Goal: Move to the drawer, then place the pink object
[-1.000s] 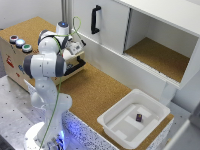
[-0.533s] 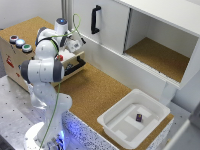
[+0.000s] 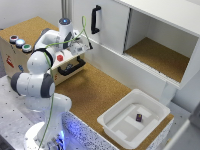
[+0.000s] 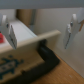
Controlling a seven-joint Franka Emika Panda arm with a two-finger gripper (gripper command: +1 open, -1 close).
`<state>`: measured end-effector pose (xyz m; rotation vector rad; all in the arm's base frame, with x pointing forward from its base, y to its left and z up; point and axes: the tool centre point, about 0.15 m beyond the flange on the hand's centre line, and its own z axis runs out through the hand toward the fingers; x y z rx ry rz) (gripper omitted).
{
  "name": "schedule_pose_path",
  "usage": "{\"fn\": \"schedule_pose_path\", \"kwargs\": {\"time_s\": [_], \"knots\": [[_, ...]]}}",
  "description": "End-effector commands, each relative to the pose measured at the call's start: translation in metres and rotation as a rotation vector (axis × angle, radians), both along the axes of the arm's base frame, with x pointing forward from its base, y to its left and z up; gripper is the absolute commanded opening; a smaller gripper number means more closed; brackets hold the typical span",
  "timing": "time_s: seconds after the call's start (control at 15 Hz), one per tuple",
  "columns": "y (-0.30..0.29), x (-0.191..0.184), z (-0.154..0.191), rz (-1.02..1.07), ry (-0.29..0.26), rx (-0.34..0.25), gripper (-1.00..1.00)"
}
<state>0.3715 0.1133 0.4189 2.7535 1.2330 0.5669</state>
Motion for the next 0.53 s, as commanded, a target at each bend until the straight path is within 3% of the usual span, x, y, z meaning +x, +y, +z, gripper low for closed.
{"fn": "schedule_pose_path", "kwargs": {"time_s": [0.0, 0.47], "knots": [[-0.112, 0.036, -0.029, -0.285, -0.005, 0.009, 1.0], [-0.263, 0.045, -0.066, -0.618, 0.061, 0.025, 1.0]]}}
